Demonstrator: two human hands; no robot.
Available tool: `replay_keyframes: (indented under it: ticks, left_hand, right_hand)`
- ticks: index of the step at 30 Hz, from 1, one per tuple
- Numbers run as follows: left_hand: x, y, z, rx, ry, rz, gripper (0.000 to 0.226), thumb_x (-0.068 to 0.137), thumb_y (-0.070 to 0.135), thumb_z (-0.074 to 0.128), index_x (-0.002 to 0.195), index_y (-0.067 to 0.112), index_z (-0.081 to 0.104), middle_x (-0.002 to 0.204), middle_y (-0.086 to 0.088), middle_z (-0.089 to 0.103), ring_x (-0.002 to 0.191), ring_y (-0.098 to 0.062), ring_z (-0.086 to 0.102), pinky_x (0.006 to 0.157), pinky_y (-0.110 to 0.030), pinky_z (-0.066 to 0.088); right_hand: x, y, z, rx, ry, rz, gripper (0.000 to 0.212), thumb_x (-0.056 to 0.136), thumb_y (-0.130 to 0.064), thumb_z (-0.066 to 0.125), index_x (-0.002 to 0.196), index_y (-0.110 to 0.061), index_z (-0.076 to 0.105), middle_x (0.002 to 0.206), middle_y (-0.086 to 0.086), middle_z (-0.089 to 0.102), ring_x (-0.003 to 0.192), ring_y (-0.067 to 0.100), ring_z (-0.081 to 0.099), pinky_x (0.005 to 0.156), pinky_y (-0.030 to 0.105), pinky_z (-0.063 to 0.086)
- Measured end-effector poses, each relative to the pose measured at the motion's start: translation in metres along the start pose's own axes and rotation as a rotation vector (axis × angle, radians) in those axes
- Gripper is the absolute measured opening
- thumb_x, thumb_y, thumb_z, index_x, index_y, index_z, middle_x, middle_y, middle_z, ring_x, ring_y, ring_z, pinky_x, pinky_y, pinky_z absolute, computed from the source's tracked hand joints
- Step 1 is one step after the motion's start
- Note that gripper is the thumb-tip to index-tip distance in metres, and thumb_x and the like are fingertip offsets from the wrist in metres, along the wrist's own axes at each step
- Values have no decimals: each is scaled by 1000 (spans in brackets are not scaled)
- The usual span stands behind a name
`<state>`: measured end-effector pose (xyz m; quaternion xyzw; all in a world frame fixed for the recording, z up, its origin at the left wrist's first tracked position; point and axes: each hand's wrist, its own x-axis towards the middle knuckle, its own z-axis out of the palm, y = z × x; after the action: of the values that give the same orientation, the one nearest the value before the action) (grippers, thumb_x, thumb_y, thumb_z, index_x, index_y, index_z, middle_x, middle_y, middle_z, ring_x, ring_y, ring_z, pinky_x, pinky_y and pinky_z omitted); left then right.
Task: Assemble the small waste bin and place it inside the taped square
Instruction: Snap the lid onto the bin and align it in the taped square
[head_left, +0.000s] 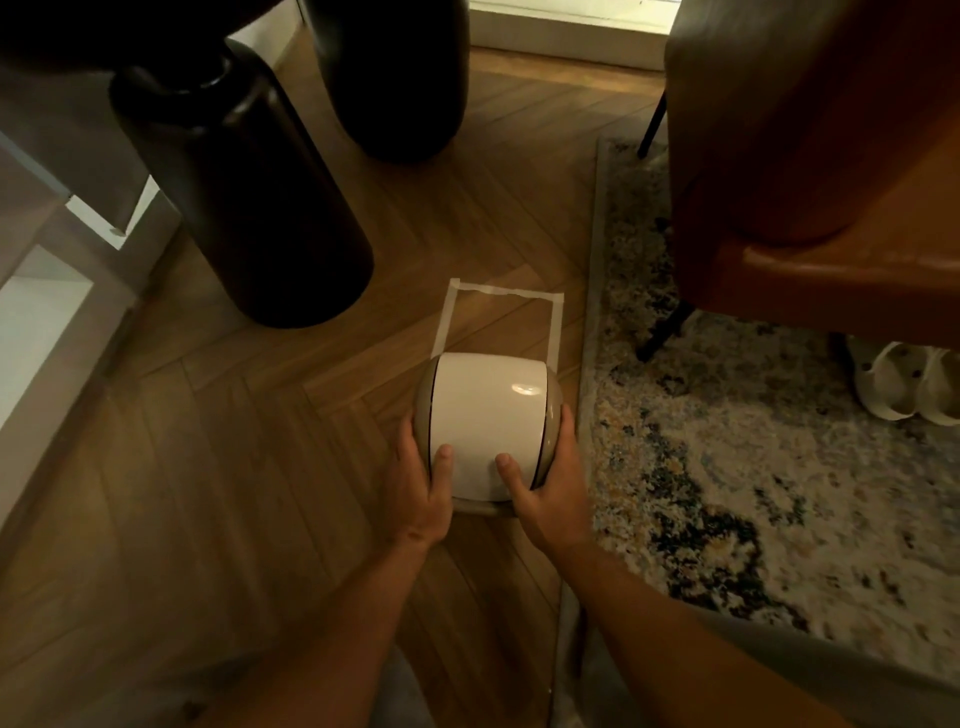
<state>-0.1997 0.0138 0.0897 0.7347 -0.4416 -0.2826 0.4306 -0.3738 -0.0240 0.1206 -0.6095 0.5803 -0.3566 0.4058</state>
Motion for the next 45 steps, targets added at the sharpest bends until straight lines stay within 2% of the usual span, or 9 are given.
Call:
replay_keyframes:
  ticks: [7, 12, 16, 23, 27, 31, 37, 42, 45]
  left_hand:
    - [16, -16, 2, -49, 18, 4, 85, 89, 74, 51, 156, 26, 32, 145, -5, 54, 125, -26, 60, 90, -53, 57]
    - [27, -22, 9, -155, 72, -49, 87, 85, 77, 55, 155, 28, 40, 140, 0, 60, 123, -22, 62, 93, -53, 56]
    - [42, -18, 17, -188, 72, -53, 93, 83, 80, 54, 156, 24, 39, 139, 0, 61, 119, -18, 64, 87, -50, 60]
    - [77, -3, 28, -114, 46, 65, 97, 84, 76, 54, 157, 16, 33, 149, -8, 51, 130, -25, 56, 94, -52, 56]
    - [89, 0, 31, -64, 32, 67, 109, 74, 76, 66, 158, 18, 29, 147, -6, 53, 126, -25, 59, 90, -50, 58]
    - [103, 3, 34, -18, 33, 84, 112, 70, 72, 73, 159, 21, 26, 149, -4, 51, 125, -22, 58, 87, -47, 60]
    - [126, 7, 37, -19, 22, 124, 107, 73, 84, 62, 159, 41, 16, 150, 4, 46, 123, -14, 56, 85, -33, 59]
    - [152, 4, 39, 0, 2, 161, 87, 84, 82, 44, 157, 51, 8, 157, -5, 42, 126, -26, 58, 86, -49, 60]
    - [169, 5, 41, 14, 11, 191, 80, 88, 79, 41, 156, 55, 7, 155, -6, 45, 122, -24, 60, 84, -46, 61]
  right_hand:
    - [5, 24, 10, 51, -4, 19, 107, 82, -61, 77, 161, -49, 6, 147, -40, 37, 134, -11, 45, 104, 15, 44]
    - [21, 32, 15, 24, 15, -19, 113, 81, -64, 75, 166, -25, 11, 163, -1, 36, 147, 16, 40, 115, 50, 43]
    - [41, 37, 17, -41, 48, -68, 112, 82, -70, 69, 165, -22, 12, 169, 8, 25, 154, 23, 30, 118, 56, 36]
    - [78, 37, 14, 64, -13, -100, 114, 78, -61, 78, 165, -24, 14, 158, -22, 37, 141, -1, 42, 111, 18, 41]
    - [94, 38, 13, 56, -27, -102, 118, 76, -70, 75, 166, -26, 13, 159, -8, 41, 141, 3, 45, 110, 17, 40]
    - [107, 42, 14, 44, 0, -130, 118, 75, -71, 76, 165, -31, 11, 157, -31, 32, 141, -9, 38, 107, 8, 35]
    - [130, 46, 16, 29, 2, -146, 117, 76, -69, 78, 164, -37, 8, 160, -8, 39, 143, 8, 44, 112, 36, 46]
    - [154, 43, 19, 20, 30, -193, 109, 78, -73, 73, 158, -54, 2, 154, -34, 33, 139, -8, 42, 106, 10, 39]
    - [171, 42, 22, 13, 40, -210, 108, 79, -72, 74, 158, -54, 3, 150, -41, 33, 133, -17, 41, 98, 0, 36]
